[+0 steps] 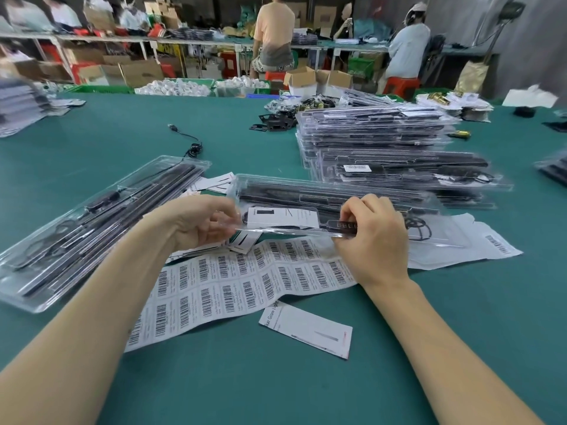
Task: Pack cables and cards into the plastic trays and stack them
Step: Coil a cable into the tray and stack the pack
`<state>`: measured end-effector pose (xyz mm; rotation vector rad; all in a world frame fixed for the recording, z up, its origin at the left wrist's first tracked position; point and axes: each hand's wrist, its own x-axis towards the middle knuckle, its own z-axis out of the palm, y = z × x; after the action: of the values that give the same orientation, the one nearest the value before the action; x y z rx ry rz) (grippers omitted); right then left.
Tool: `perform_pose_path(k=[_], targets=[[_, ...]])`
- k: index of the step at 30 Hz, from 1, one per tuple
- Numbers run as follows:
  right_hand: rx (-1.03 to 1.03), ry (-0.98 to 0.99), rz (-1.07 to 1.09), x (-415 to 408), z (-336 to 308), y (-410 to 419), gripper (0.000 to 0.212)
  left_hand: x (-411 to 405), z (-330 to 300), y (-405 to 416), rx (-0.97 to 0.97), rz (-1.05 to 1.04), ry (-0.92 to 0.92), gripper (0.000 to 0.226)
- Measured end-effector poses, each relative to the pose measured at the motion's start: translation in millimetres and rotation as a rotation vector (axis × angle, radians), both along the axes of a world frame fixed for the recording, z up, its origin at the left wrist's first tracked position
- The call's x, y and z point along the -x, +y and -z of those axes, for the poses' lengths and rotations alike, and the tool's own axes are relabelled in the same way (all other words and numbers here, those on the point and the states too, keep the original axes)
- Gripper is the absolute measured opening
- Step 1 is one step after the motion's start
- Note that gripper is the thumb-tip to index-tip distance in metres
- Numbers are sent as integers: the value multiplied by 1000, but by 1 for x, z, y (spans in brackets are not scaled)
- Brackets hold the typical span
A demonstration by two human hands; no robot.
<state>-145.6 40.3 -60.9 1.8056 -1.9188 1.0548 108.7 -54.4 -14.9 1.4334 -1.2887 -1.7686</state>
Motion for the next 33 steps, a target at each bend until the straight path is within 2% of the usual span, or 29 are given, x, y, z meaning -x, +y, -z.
perform_pose_path(k=[5, 9, 18, 26, 28, 33], targets=[[10, 20, 23, -1, -1, 1, 26, 2, 3, -1, 26, 21, -4, 14], [107, 114, 71, 1, -4, 1, 25, 4, 3, -1, 24, 47, -41, 13], [161, 148, 153, 2, -4, 0, 17, 26, -13, -23, 38, 107, -289, 28], [136, 183, 200, -3, -5, 1, 26, 34, -20, -28, 70, 193, -501, 9], [120, 169, 206, -3, -6, 0, 27, 29, -24, -30, 80, 178, -455, 8], [63, 126, 85, -2, -12, -1, 20, 25, -27, -26, 112, -50, -128, 18]])
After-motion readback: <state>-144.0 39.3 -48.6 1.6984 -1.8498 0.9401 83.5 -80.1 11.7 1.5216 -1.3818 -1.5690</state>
